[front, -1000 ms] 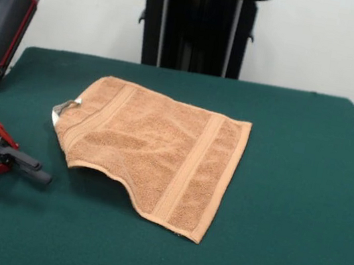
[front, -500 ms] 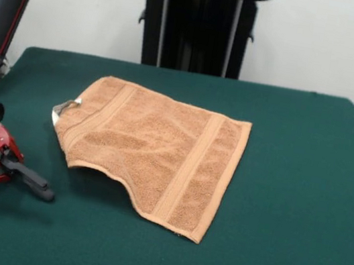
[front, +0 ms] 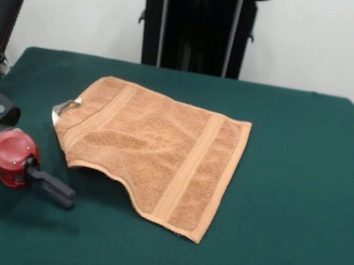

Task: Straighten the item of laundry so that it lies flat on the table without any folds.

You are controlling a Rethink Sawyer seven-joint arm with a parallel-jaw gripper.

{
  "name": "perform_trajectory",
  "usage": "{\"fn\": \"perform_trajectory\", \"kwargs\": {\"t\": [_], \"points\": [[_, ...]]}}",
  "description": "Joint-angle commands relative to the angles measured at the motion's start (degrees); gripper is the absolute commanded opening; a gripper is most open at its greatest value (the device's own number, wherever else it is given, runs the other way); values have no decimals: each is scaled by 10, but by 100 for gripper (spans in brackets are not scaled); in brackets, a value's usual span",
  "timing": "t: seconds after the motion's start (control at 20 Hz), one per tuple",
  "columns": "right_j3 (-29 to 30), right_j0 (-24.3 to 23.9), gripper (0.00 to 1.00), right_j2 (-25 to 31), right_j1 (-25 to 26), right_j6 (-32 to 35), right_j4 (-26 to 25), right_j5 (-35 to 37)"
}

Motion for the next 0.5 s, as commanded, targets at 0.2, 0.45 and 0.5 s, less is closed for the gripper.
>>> {"fn": "perform_trajectory", "kwargs": {"t": [0.2,0.45,0.5], "points": [[110,117,100,-127,20,221,-15,-104],[68,165,100,-193,0,242,-44,-134],[59,179,100,-211,-7,258,-51,-136]]}}
